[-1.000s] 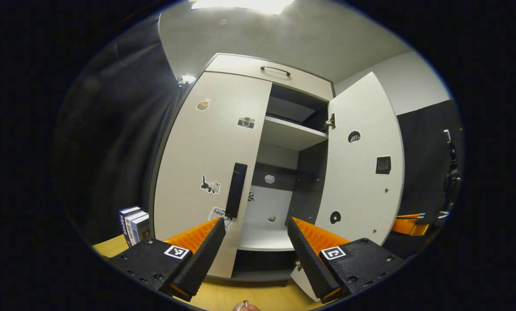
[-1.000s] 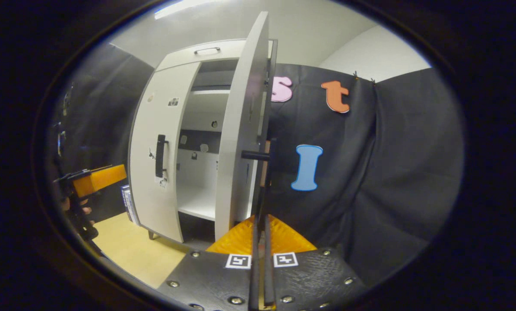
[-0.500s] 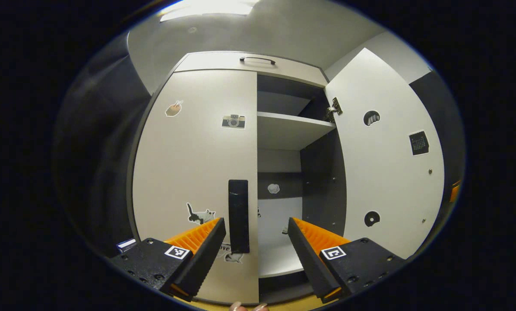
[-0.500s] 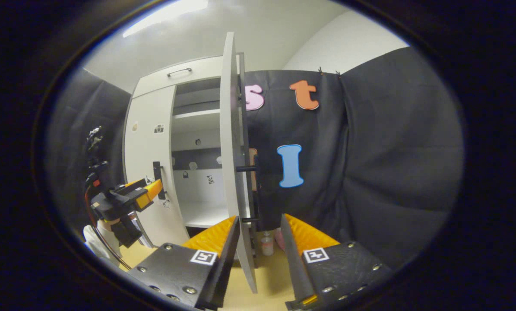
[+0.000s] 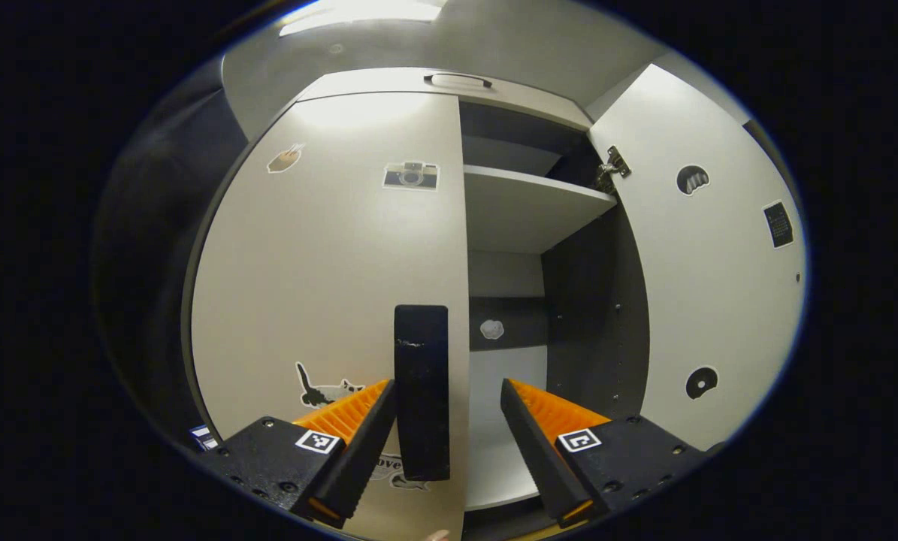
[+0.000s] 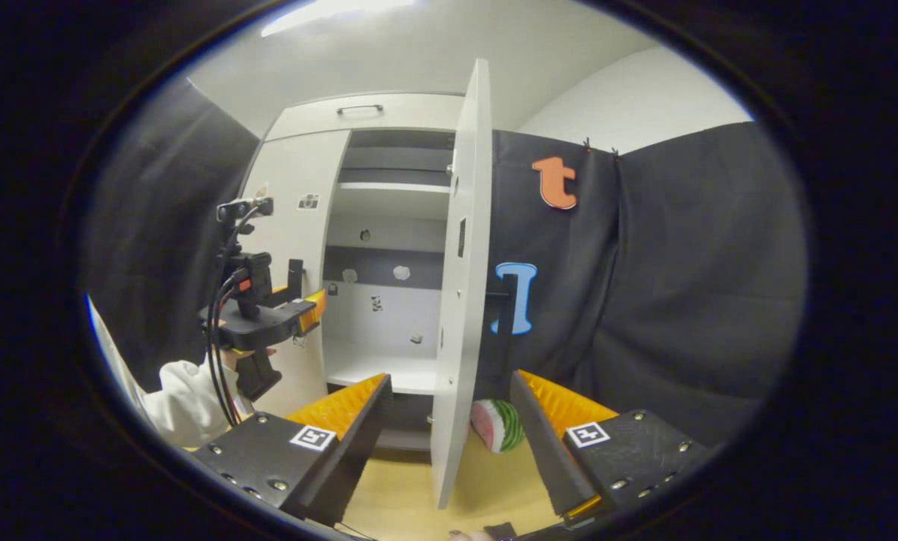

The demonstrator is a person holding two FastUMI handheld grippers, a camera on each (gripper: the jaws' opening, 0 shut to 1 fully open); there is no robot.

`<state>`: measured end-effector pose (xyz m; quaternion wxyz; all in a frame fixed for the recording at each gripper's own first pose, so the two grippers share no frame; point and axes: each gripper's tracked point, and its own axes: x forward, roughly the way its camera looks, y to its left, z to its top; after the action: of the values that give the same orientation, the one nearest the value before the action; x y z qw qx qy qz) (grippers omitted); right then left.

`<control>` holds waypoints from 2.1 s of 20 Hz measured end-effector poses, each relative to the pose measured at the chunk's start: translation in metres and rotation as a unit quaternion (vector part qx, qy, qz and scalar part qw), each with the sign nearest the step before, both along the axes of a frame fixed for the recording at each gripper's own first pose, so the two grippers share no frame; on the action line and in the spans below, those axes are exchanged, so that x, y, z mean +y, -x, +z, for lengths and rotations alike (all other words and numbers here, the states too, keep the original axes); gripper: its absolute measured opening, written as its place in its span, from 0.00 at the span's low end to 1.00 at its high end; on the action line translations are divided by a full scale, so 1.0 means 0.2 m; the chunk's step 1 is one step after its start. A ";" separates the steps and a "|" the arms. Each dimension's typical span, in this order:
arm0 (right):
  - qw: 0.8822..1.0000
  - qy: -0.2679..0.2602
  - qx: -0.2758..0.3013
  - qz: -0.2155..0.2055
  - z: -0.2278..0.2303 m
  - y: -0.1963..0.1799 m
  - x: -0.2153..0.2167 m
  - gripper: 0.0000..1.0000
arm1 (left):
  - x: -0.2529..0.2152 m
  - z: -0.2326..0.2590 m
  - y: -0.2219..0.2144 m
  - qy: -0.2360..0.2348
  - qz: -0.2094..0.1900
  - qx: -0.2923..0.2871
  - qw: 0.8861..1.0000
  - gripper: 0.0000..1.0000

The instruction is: Open the right door of the double-door shoe cabinet with the right hand, and open the left door with the left hand.

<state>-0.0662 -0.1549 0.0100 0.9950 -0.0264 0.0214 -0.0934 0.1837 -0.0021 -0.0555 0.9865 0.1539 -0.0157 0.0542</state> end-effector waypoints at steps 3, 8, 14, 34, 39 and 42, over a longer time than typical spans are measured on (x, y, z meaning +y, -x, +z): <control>1.000 -0.015 0.000 -0.008 -0.01 -0.02 -0.03 0.96 | 0.06 0.00 0.00 0.001 0.021 -0.004 1.000 0.58; 1.000 -0.015 0.002 -0.003 -0.01 -0.07 -0.03 0.96 | 0.07 0.00 0.00 0.000 0.029 -0.001 1.000 0.39; 1.000 -0.012 0.003 0.012 -0.01 -0.09 -0.03 0.96 | 0.06 0.00 0.04 0.018 0.007 0.028 0.999 0.17; 0.994 -0.010 -0.023 0.109 0.10 0.06 0.10 0.96 | 0.23 0.28 0.81 0.029 0.033 0.050 0.998 0.10; 0.995 -0.025 -0.026 0.095 0.07 0.07 0.26 0.96 | 0.39 0.36 0.97 0.031 0.038 0.046 0.998 0.07; 0.996 -0.028 -0.019 0.087 0.03 0.08 0.34 0.96 | 0.51 0.42 1.04 0.011 0.055 0.039 0.998 0.05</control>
<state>-0.0822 -0.0878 0.0168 1.0000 0.0012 0.0032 -0.0060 -0.0238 0.1001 0.0275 0.9836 0.1454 0.0316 0.1024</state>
